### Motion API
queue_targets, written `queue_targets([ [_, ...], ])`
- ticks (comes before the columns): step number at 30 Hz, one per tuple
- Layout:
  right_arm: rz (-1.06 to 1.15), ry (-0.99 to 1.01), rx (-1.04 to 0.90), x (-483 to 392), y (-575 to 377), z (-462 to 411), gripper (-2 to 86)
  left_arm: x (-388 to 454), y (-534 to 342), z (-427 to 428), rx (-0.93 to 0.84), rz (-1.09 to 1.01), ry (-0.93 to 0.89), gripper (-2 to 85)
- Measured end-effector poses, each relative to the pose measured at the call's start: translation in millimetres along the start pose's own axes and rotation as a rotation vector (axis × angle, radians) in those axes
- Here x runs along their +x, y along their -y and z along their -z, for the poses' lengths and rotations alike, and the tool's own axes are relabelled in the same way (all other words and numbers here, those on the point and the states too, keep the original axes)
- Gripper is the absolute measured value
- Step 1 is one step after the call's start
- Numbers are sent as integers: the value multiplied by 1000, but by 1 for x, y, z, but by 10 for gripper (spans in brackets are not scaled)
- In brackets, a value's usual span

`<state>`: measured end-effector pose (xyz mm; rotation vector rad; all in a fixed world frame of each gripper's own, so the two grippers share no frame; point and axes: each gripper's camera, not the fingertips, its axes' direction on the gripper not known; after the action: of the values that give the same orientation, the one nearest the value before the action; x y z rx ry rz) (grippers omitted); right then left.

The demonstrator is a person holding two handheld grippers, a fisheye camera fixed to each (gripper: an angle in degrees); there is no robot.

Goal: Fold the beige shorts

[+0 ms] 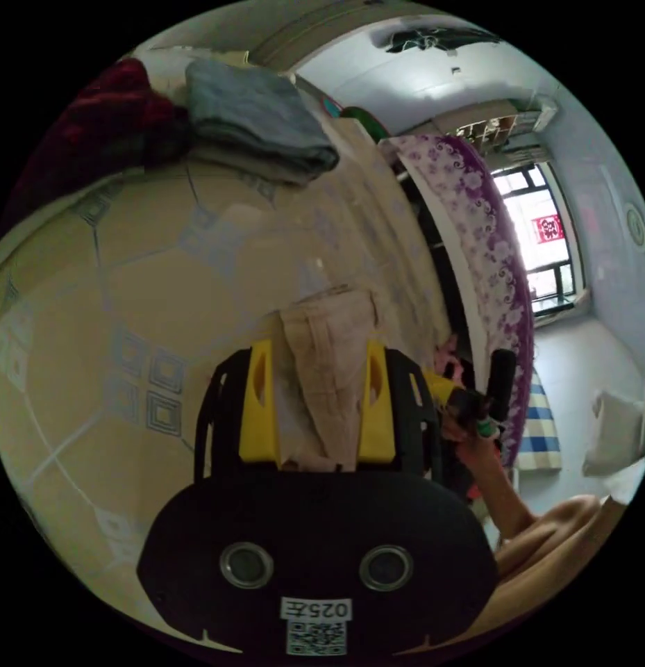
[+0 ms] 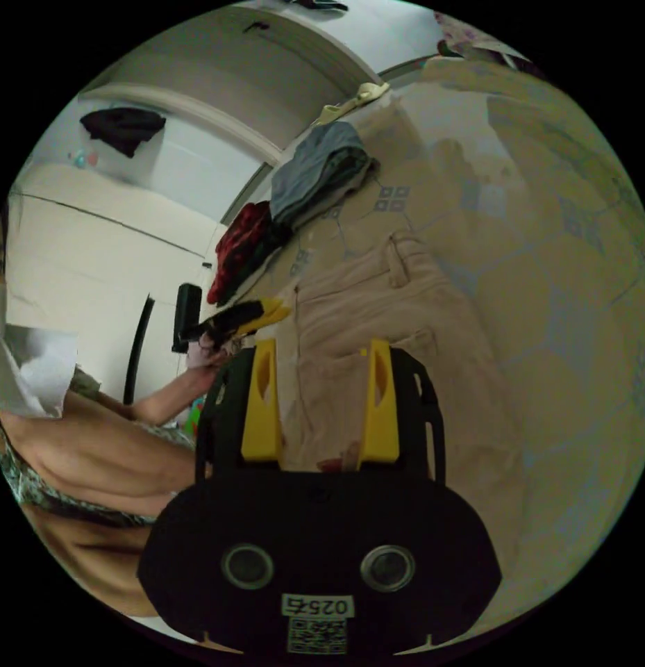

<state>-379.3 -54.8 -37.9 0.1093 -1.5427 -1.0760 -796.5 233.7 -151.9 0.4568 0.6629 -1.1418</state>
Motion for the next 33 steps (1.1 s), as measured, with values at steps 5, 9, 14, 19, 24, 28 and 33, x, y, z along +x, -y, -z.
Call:
queue_targets([
  [5, 32, -89, -19, 79, 95, -37, 186, -22, 11, -3, -45, 44, -104, 121],
  [9, 85, -47, -256, 118, 138, -101, 146, -30, 19, 8, -51, 22, -119, 121],
  [14, 370, -266, -250, 66, 135, -131, 65, -50, 26, 24, -62, 36, -186, 120],
  [19, 568, 47, -238, 21, 126, -114, 46, -60, 27, 36, -41, -27, -245, 156],
  [24, 482, 92, -319, 56, 174, -168, 43, -73, 34, 35, -57, -59, -295, 129],
  [28, 410, 17, -524, 102, 211, -255, 42, -94, 33, 37, -69, -5, -317, 79],
  [33, 399, 116, -538, 106, 227, -287, 41, -115, 30, 42, -67, 17, -427, 86],
])
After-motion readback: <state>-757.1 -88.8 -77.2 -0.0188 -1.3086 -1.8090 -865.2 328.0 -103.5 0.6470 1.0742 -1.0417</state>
